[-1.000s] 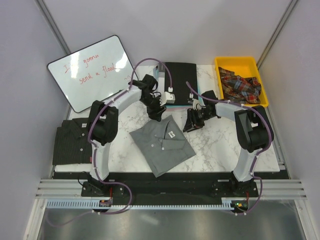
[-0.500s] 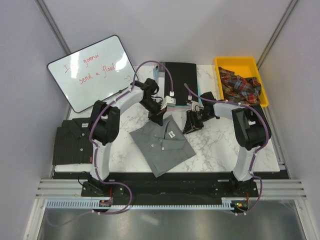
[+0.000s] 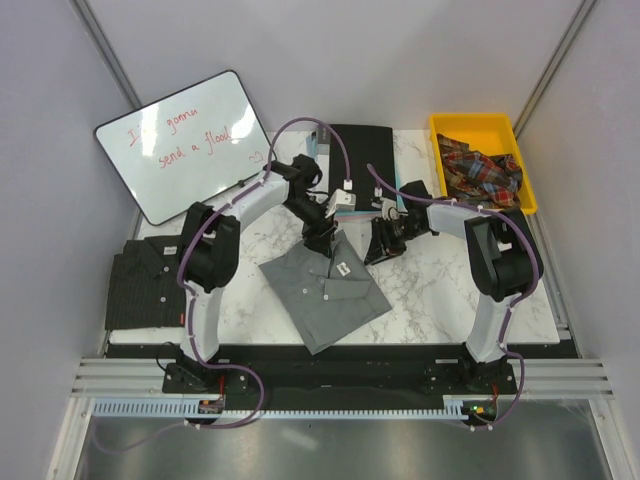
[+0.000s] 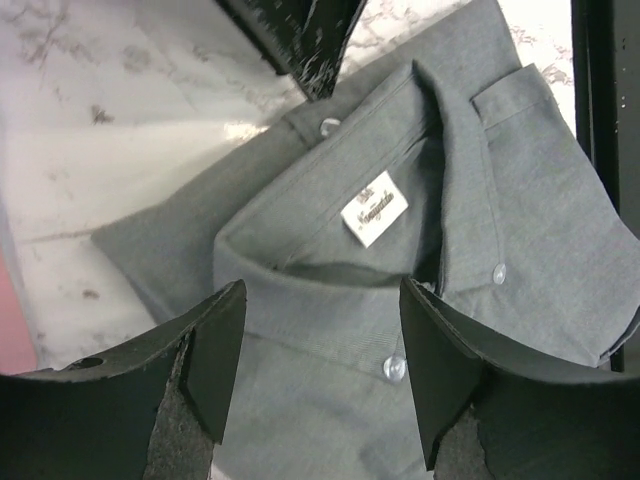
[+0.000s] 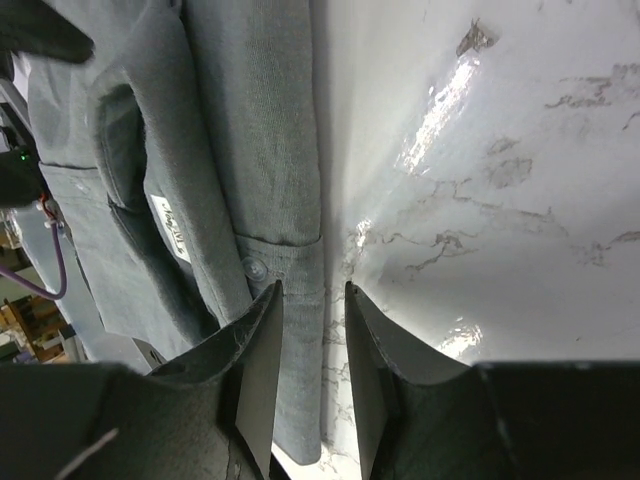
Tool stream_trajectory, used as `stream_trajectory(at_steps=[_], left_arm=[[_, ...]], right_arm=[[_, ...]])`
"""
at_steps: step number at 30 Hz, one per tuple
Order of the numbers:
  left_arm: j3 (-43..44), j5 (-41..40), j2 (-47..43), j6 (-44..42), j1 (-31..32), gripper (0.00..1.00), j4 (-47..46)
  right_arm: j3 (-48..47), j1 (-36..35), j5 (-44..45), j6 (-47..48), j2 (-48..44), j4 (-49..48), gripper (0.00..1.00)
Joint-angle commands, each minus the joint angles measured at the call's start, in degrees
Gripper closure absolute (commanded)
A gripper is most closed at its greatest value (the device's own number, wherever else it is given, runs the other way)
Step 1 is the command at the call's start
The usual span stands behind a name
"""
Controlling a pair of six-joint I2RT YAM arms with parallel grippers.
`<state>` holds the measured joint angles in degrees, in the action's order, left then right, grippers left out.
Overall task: Fold and stack the long sleeve shirts
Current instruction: Fold the shirt
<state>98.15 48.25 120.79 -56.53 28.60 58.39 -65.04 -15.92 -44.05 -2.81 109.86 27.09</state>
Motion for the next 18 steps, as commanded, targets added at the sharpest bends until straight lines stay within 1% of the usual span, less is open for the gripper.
stream_trajectory(at_steps=[1,7,9,11,13,14,15,18], left_arm=[[2.57,0.45,-1.00,-2.97,2.60,0.30,-2.23],[2.75,-2.98,1.55,-2.62,3.83,0.32,-4.07],[1.88,-4.47,1.20,-0.35,3.92,0.32,-7.65],[1.70,-4.92,0.76,0.37,3.57,0.32,-8.38],[0.30,-4.22,-1.24,-2.51,3.57,0.32,-8.29],[-0.93,-3.52,-2.57,-5.92,3.74,0.31,-8.55],[-3.20,-4.04,-3.45,-6.39,4.61,0.31,-9.17],[-4.19,-5.36,-4.34,-8.15,6.03,0.29,-9.70]], right_arm=[[-2.73,-0.25,-1.39,0.35,0.79,-0.72,0.61],[-2.55,-0.60,-1.21,0.00,1.49,-1.16,0.60],[-2.38,-0.69,-1.39,-0.53,1.84,-1.43,0.60],[-2.12,-0.78,-1.56,-0.71,2.28,-1.60,0.60],[-1.85,-0.78,-2.17,-1.41,2.46,-2.13,0.60],[-1.59,-0.86,-2.53,-1.76,2.72,-2.48,0.61],[-1.50,-0.86,-2.88,-2.81,2.98,-2.92,0.60],[-1.15,-0.78,-4.99,-4.66,4.22,-4.49,0.61]])
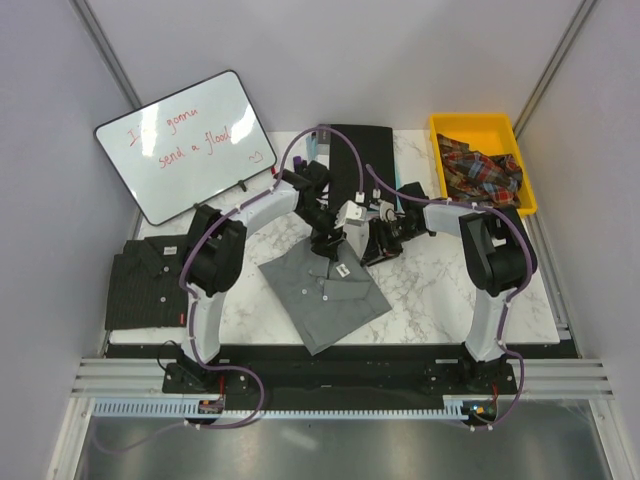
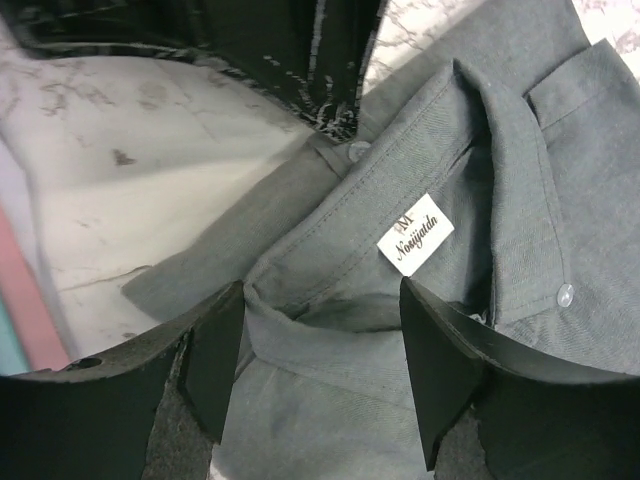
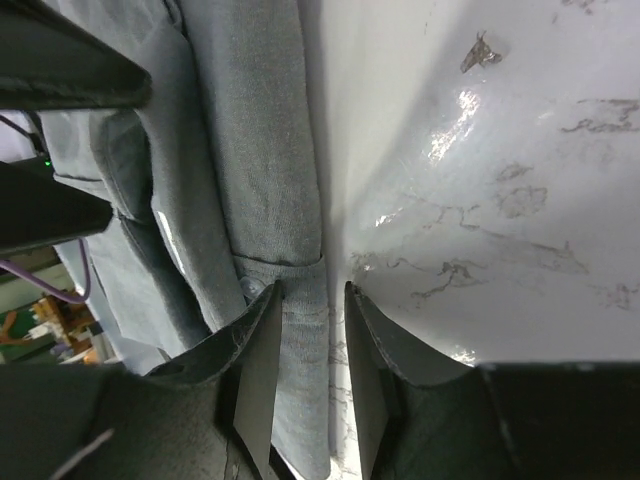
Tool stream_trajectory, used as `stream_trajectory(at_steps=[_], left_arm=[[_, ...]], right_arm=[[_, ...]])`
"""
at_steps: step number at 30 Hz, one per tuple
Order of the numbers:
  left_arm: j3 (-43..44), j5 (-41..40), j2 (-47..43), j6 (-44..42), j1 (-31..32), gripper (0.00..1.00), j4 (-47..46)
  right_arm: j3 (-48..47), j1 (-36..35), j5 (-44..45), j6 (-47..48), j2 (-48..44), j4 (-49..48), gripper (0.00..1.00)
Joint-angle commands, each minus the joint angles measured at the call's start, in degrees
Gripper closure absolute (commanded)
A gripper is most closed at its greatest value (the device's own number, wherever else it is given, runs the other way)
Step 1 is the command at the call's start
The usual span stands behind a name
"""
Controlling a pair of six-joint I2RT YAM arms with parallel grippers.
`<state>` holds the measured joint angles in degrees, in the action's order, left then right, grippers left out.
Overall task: Fold and stack the long sleeve shirts
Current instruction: Fold the shirt
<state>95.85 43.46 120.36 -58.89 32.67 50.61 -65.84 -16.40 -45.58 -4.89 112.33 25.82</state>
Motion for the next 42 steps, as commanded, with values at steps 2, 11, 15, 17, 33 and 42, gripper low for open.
stream_trajectory(at_steps=[2,11,15,17,33,42], left_arm=[[-1.81,-0.74,-3.90,-7.37,2.40,0.29,-1.92],[-3.83,-3.73,-4.43,-12.38,5.30,0.54,-1.13],[-3.39,-3.65,-4.34,-12.56,6.09,0.79,-0.95],[-3.13,-3.21,-4.78,-12.56,6.62,0.92,-0.95],[-5.85,-3.13,-13.46,-4.75,4.52,0.50,-5.34],[-26.76,-13.91,-30.08,10.00,11.77,0.51,-11.40]], right_arm=[[0.19,-0.38,-4.60,-4.16,2.27,-3.94,0.61],[-0.25,-0.30,-6.27,-4.69,2.89,-4.29,0.73],[-0.69,-0.30,-6.62,-4.52,3.33,-4.46,0.95],[-0.60,-0.30,-6.62,-4.61,3.42,-4.38,1.00],[-1.30,-0.12,-6.71,-3.38,2.80,-2.89,1.00],[-2.27,-0.29,-5.83,-2.59,3.68,-0.86,1.00]])
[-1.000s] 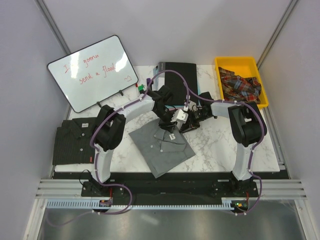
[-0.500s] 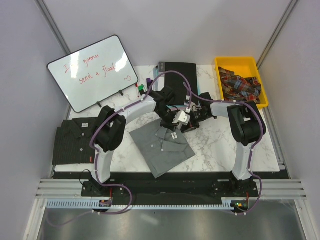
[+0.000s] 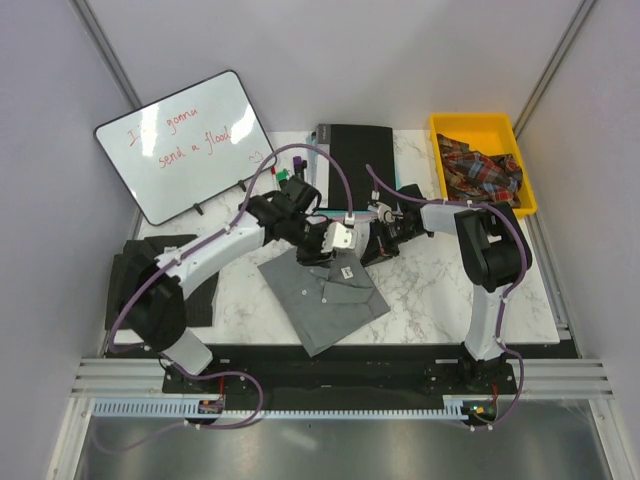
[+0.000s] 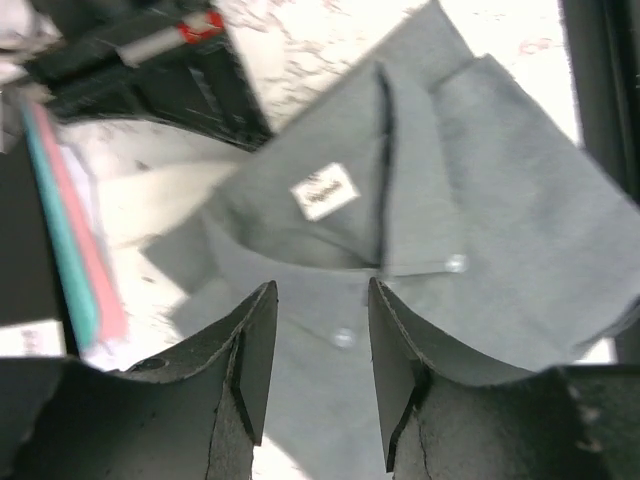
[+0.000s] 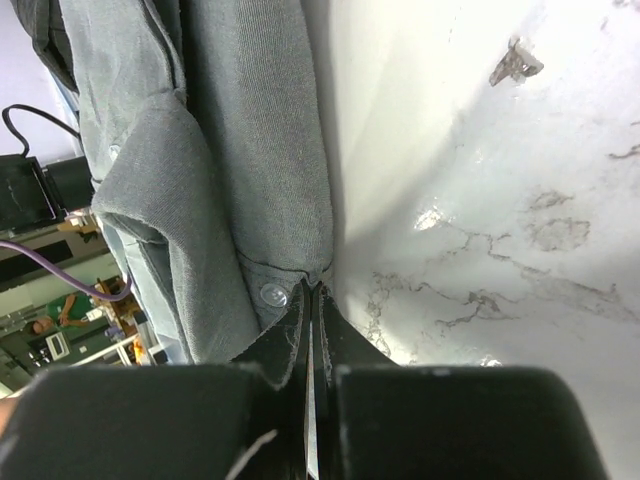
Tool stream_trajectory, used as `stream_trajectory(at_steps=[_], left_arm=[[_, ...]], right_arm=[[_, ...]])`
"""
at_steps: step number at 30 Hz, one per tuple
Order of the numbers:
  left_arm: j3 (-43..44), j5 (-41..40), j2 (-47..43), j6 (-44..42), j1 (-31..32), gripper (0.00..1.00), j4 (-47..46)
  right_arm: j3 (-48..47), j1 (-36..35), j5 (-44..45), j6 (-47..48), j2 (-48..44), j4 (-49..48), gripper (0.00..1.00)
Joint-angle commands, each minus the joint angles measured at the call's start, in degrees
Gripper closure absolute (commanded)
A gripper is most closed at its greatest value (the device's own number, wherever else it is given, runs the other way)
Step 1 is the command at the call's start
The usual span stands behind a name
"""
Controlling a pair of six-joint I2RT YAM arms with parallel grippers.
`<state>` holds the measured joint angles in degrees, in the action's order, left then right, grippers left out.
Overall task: Fold and stack the long sleeve shirts
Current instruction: Fold the shirt
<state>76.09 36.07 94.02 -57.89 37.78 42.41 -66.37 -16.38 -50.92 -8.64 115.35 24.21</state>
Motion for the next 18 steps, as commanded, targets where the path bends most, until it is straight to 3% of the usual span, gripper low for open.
stream_trajectory(at_steps=[1,4,7,11,18], left_arm=[[-9.19,-10.28,-3.75,14.33,8.08,0.51,-3.74],[-14.10,-13.46,-3.49,24.44,9.50,0.50,-8.29],[-15.45,-16.90,0.97,26.15,11.35,0.55,-7.88],[-15.28,-15.07,5.29,24.75,13.80,0.57,-7.25],[2.28,-10.94,21.28,35.63,21.19,0.58,-9.54]], right_arm=[[-1.75,-0.23,0.02,1.52,0.49,0.75,1.00],[-4.37,-1.28,6.14,6.95,0.05,2.59,1.00],[-10.43,-2.16,11.26,11.71,1.45,7.69,1.00],[-15.45,-2.34,11.46,12.86,3.91,10.59,1.00],[-23.78,-4.27,10.74,13.21,6.29,11.12,1.00]])
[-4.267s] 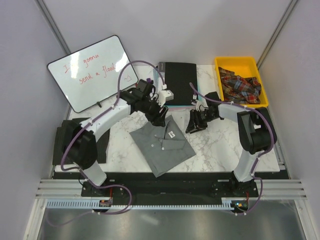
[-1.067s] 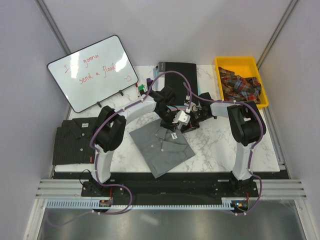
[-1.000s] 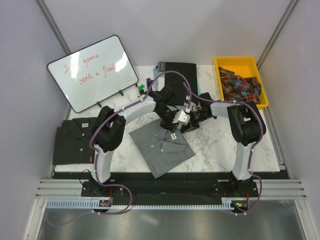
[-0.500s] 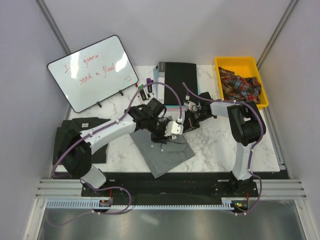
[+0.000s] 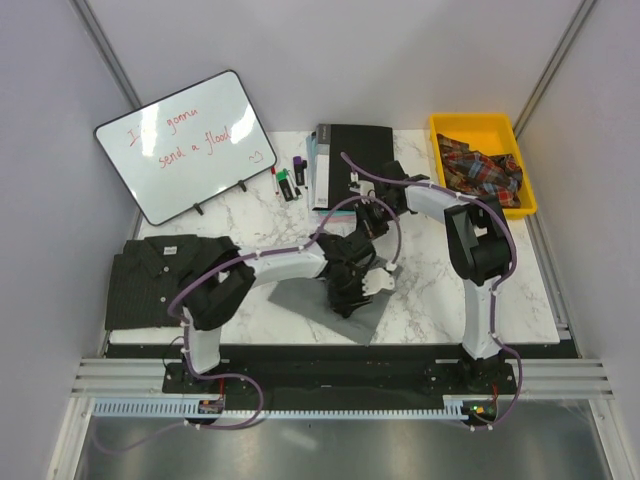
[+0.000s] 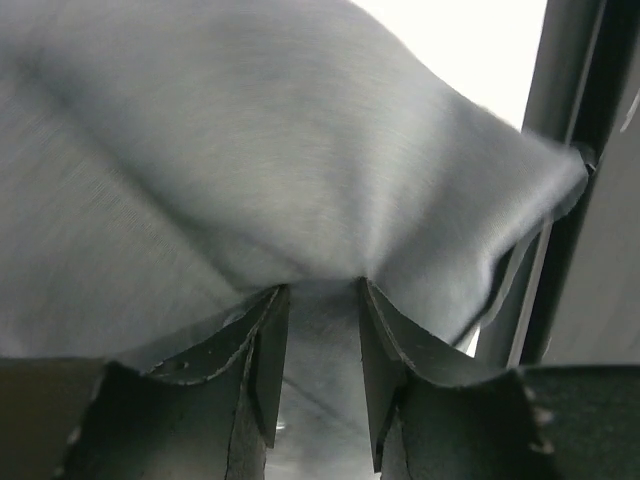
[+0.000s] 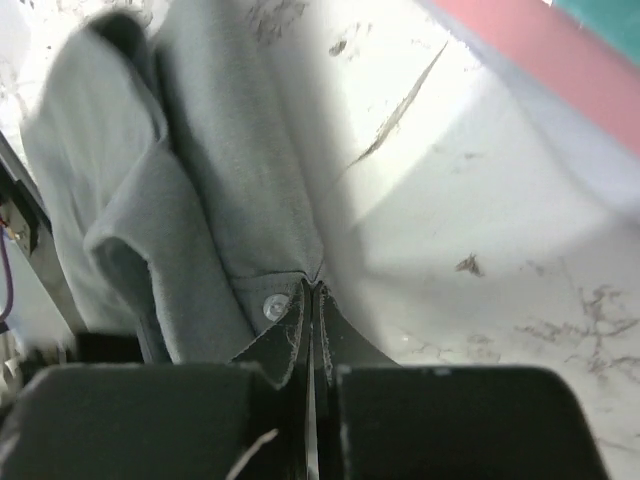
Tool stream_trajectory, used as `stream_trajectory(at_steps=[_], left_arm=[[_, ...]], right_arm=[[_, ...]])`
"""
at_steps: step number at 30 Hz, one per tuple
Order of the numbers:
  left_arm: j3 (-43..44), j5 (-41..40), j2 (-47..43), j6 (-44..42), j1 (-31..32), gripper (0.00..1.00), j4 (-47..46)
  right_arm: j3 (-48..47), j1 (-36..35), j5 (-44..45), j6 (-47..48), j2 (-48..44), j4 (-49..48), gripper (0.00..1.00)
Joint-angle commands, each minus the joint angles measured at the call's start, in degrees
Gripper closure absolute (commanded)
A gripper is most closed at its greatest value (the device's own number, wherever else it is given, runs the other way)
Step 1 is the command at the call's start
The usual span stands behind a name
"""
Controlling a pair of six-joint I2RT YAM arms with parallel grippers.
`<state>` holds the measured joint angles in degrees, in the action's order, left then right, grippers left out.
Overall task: Fold and stack the long sleeve shirts
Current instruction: Fold the shirt
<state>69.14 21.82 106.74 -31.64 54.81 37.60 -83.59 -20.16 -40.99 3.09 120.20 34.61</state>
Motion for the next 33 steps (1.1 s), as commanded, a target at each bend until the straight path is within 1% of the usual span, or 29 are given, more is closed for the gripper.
stream_trajectory(at_steps=[1,2,3,5,6,7,8,9,11,12,13,14,15,16,17,18,19,20,21,22,23,24,25,27,28,29,30,32,33], left_arm=[[14.65,4.70,10.14,13.06,4.34,0.58,-4.73],[16.70,4.98,11.55,14.75,4.17,0.58,-5.08],[18.38,4.55,11.65,16.07,4.08,0.57,-5.35],[20.33,4.54,10.52,18.80,3.03,0.55,-5.61],[20.07,4.98,7.64,20.02,2.59,0.54,-5.53],[18.41,5.33,5.61,20.65,2.06,0.52,-5.70],[17.26,6.38,2.89,21.17,0.75,0.51,-5.79],[14.12,10.13,-2.36,22.75,-0.04,0.50,-5.61],[9.63,14.45,-8.97,25.21,-3.19,0.48,-6.57],[4.65,17.69,-11.79,28.44,-4.26,0.48,-8.06],[1.99,19.64,-17.73,30.56,-6.79,0.47,-9.20],[-0.74,21.57,-20.05,33.54,-8.21,0.47,-10.52],[-6.16,25.07,-22.51,39.23,-9.53,0.46,-12.36],[-8.91,26.59,-25.93,42.68,-11.72,0.45,-16.12],[-11.72,28.17,-27.45,46.02,-12.78,0.45,-19.03],[-17.67,30.10,-28.77,53.10,-13.49,0.45,-22.28],[-20.69,30.47,-30.69,56.91,-14.54,0.45,-30.40],[-23.41,31.08,-31.32,60.52,-14.90,0.44,-34.75],[-27.27,30.39,-31.50,65.43,-15.08,0.44,-37.40],[-28.27,29.34,-30.81,66.52,-15.34,0.44,-41.95],[-28.88,28.72,-29.93,67.57,-15.52,0.44,-43.39],[-29.93,28.28,-28.70,69.50,-15.78,0.46,-44.71],[-30.12,27.66,-27.56,70.30,-16.30,0.47,-45.25],[-31.87,26.61,-24.04,74.50,-16.83,0.49,-47.26],[-32.84,26.26,-23.34,76.36,-17.19,0.50,-48.58],[-34.41,26.25,-21.94,78.81,-17.28,0.50,-52.16],[-34.78,25.56,-21.40,79.18,-17.28,0.50,-52.28],[-35.65,24.50,-19.39,79.80,-17.80,0.50,-52.11],[-35.75,23.97,-18.42,79.80,-18.15,0.51,-51.15]], right_arm=[[-7.98,-0.49,1.44,1.83,1.61,1.50,1.00],[-9.38,-0.23,2.05,3.40,1.70,2.03,0.99],[-11.83,-0.14,3.88,3.67,1.53,2.56,0.86],[-15.52,0.91,4.43,6.21,0.92,5.37,0.75],[-16.51,1.35,5.56,6.83,0.48,6.42,0.59],[-17.21,1.88,6.18,7.01,-0.22,7.74,0.52],[-17.65,2.93,6.27,7.45,-2.41,8.27,0.47],[-18.01,3.72,6.28,7.72,-3.73,8.80,0.38],[-16.79,6.26,6.10,7.37,-8.83,9.86,0.25],[-15.91,7.32,5.67,6.58,-10.76,10.12,0.24],[-14.86,8.38,2.70,5.62,-14.52,11.34,0.25],[-10.67,10.73,-0.29,4.30,-16.73,11.88,0.27],[-7.32,11.72,-2.58,2.29,-19.19,11.88,0.29],[-3.37,12.33,-8.43,-1.73,-24.35,11.62,0.29],[5.54,12.60,-11.80,-2.82,-26.84,11.53,0.33],[10.33,12.52,-14.53,-4.57,-29.39,10.57,0.35],[15.34,12.43,-18.21,-7.72,-34.63,9.00,0.37],[24.26,11.99,-22.16,-9.40,-36.95,7.59,0.39],[27.92,11.47,-23.07,-10.20,-39.14,6.01,0.40],[30.83,10.77,-23.60,-10.04,-42.56,6.00,0.41],[35.64,10.32,-24.04,-9.86,-43.90,6.26,0.43],[37.87,9.97,-24.13,-10.12,-45.22,4.43,0.43],[40.06,8.84,-23.70,-15.00,-48.54,1.45,0.44],[42.89,6.64,-19.31,-18.01,-50.93,-1.19,0.44],[43.86,4.28,-18.43,-19.08,-50.94,-2.26,0.47],[46.13,3.65,-18.07,-21.70,-50.94,-3.75,0.47],[47.02,3.12,-16.07,-23.03,-50.34,-5.07,0.46],[50.27,2.58,-14.13,-28.03,-48.32,-7.53,0.51],[50.63,2.67,-11.77,-28.58,-45.09,-8.50,0.53]])
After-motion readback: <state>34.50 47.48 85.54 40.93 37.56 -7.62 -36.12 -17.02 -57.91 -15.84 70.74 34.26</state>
